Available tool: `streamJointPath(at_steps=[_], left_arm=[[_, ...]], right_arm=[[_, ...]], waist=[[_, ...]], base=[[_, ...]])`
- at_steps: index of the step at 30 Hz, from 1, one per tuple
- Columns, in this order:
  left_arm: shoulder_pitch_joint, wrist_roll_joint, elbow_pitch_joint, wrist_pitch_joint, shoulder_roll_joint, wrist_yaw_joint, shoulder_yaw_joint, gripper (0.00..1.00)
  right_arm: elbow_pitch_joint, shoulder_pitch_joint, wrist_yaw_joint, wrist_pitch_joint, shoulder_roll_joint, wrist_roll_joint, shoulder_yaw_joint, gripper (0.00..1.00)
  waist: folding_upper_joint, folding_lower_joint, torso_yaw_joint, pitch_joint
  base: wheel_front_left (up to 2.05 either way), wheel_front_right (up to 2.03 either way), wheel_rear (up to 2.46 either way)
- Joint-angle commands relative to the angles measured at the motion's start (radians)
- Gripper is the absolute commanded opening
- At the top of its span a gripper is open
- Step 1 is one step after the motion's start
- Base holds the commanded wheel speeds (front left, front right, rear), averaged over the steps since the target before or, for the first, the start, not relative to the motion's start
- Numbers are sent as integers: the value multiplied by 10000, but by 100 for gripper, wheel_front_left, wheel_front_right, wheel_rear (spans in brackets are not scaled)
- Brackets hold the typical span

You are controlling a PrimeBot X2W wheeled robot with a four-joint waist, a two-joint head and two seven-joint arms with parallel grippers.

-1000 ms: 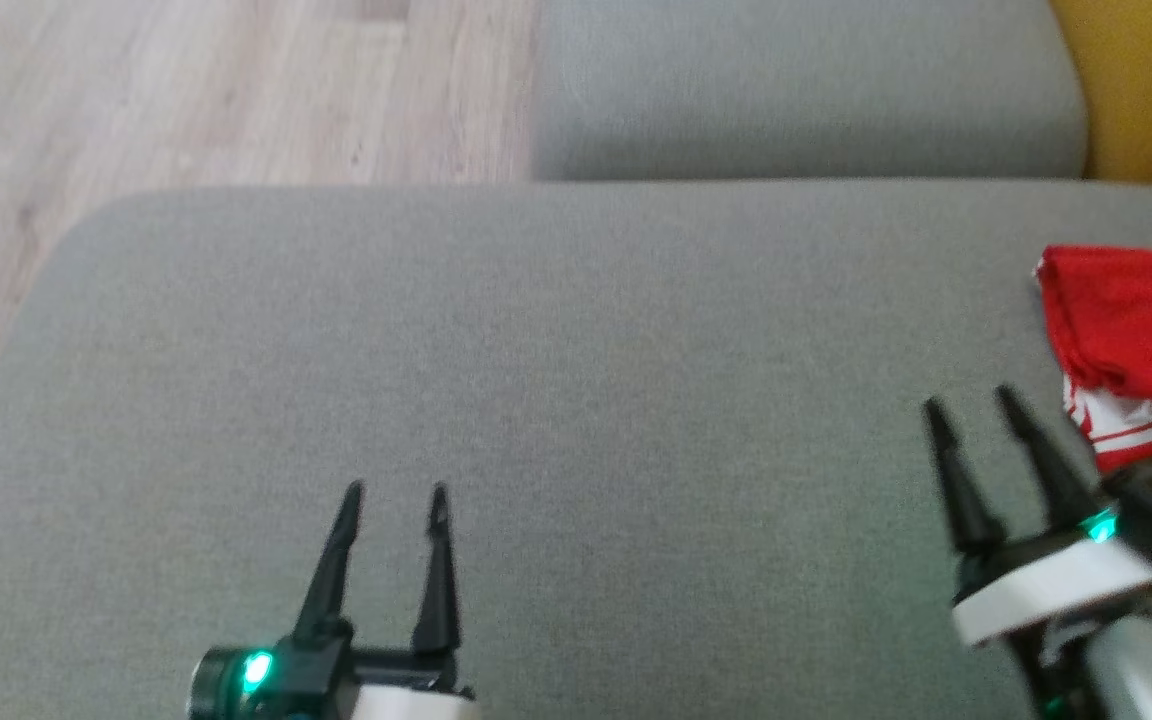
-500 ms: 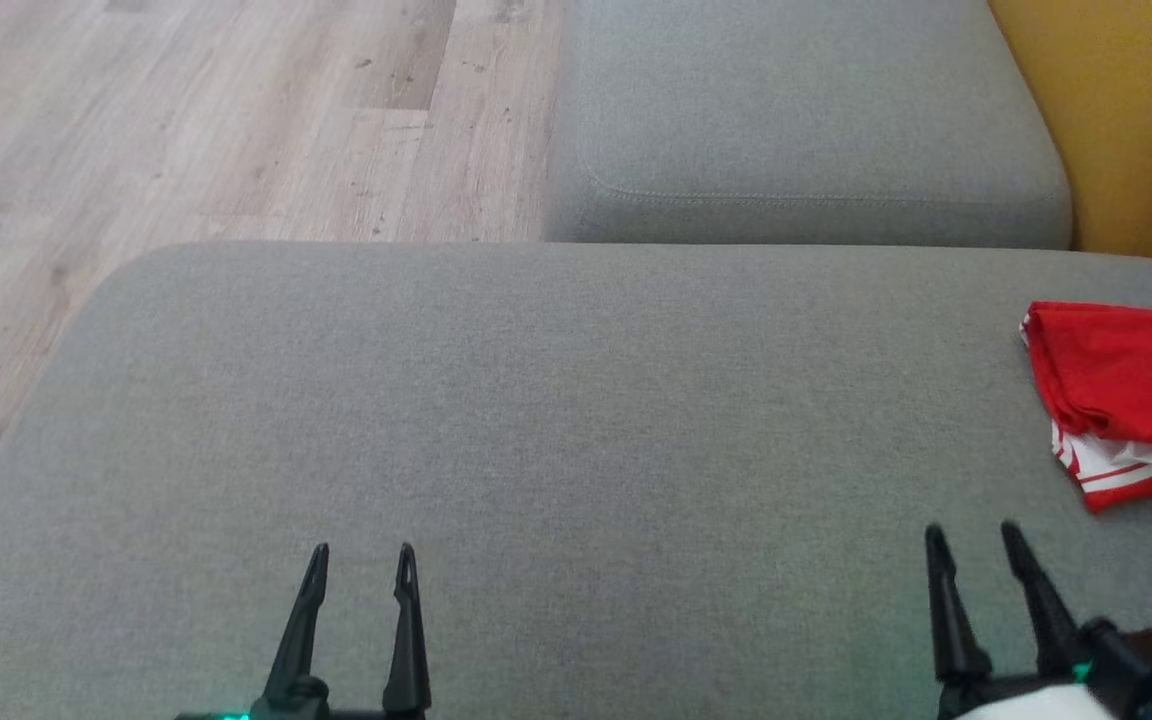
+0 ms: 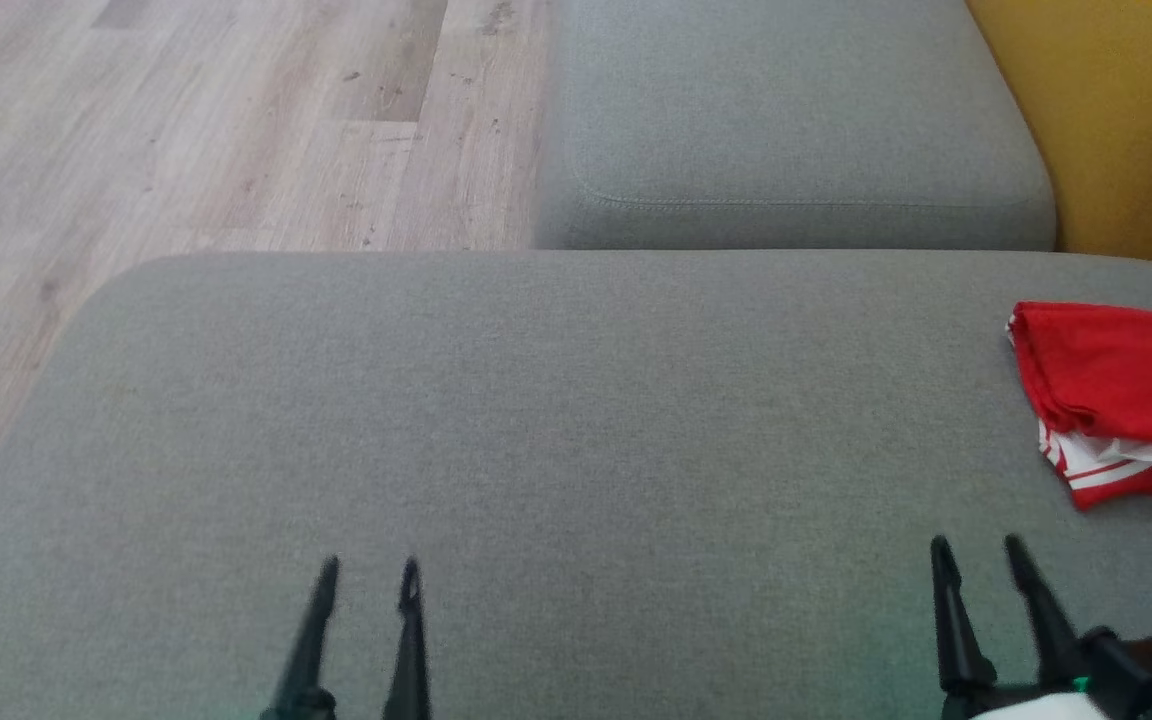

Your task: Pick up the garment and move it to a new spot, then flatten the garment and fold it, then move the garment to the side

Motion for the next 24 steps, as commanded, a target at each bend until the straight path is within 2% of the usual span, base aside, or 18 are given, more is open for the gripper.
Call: streamJointPath(at_steps=[1, 5, 24], left_arm=[[1, -1, 0, 1, -2, -1, 0, 0], [135, -26, 642, 16, -8, 3, -26, 0], [-386, -2597, 844, 452, 123, -424, 434, 0]], right_arm=[[0, 0, 0, 0, 2, 1, -4, 0], [657, 72, 0, 40, 12, 16, 37, 0], [688, -458, -1, 602, 18, 2258, -171, 0]], waist=[[0, 0, -1, 2], [0, 0, -8, 5], [0, 0, -185, 206]], base=[[0, 0, 0], [0, 0, 0], [0, 0, 0]])
